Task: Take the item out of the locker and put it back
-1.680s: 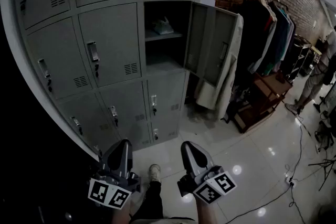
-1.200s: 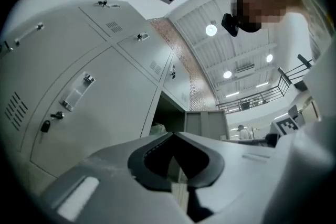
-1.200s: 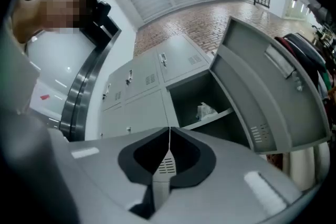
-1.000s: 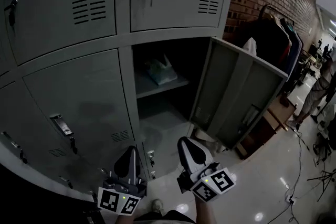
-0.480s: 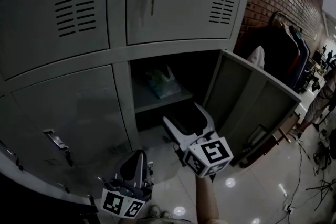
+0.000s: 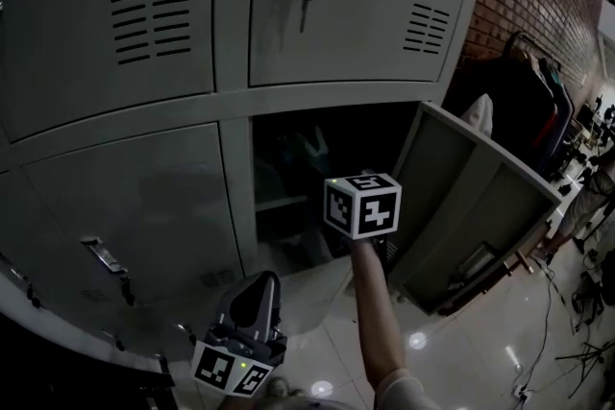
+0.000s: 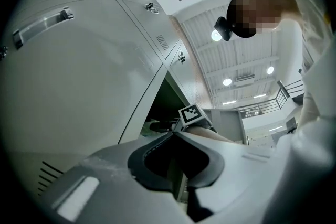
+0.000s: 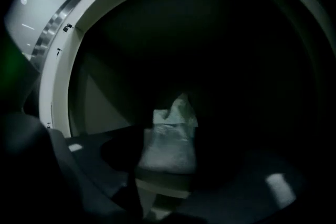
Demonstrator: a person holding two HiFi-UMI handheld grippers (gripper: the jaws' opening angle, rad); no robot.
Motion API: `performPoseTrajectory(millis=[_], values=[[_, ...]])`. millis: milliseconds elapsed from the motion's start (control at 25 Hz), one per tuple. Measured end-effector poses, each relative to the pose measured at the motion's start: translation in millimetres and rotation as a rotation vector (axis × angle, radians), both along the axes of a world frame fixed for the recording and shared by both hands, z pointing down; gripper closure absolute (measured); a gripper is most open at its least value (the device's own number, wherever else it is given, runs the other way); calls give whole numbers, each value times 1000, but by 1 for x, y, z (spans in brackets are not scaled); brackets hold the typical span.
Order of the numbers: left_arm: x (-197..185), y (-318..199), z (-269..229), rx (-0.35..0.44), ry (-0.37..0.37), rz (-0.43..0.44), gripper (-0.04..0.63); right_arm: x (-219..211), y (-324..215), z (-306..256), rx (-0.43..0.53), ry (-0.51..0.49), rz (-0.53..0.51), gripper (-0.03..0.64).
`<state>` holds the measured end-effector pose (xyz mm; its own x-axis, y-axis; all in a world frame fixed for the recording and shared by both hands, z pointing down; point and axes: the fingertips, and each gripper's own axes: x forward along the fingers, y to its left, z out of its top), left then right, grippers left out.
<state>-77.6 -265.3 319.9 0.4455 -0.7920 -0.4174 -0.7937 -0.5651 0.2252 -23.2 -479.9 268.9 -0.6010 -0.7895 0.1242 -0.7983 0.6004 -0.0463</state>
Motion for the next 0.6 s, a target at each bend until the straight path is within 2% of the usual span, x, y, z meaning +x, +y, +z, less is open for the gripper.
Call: performPoseTrajectory(millis=[40, 80, 120, 200, 360, 520, 600], values=[[-2, -2, 0, 2, 4, -5, 592, -3, 2, 3, 3, 13, -19, 452], [-4, -3, -1, 3, 7, -9, 592, -5, 4, 5, 16, 36, -29, 559], [-5, -5, -2, 5, 10, -12, 592, -7, 6, 6, 35, 61, -29, 581], [-8, -8, -4, 9, 14, -17, 592, -8, 7, 5, 59, 78, -24, 584], [-12, -11, -7, 11, 19, -27, 592, -3, 10, -4, 83, 27, -8, 584], [-18, -14, -11, 14, -9, -48, 592, 21, 38, -28, 173, -97, 10, 584], [-20, -15, -14, 20, -43, -52, 592, 32, 65, -38, 230, -160, -15, 584]])
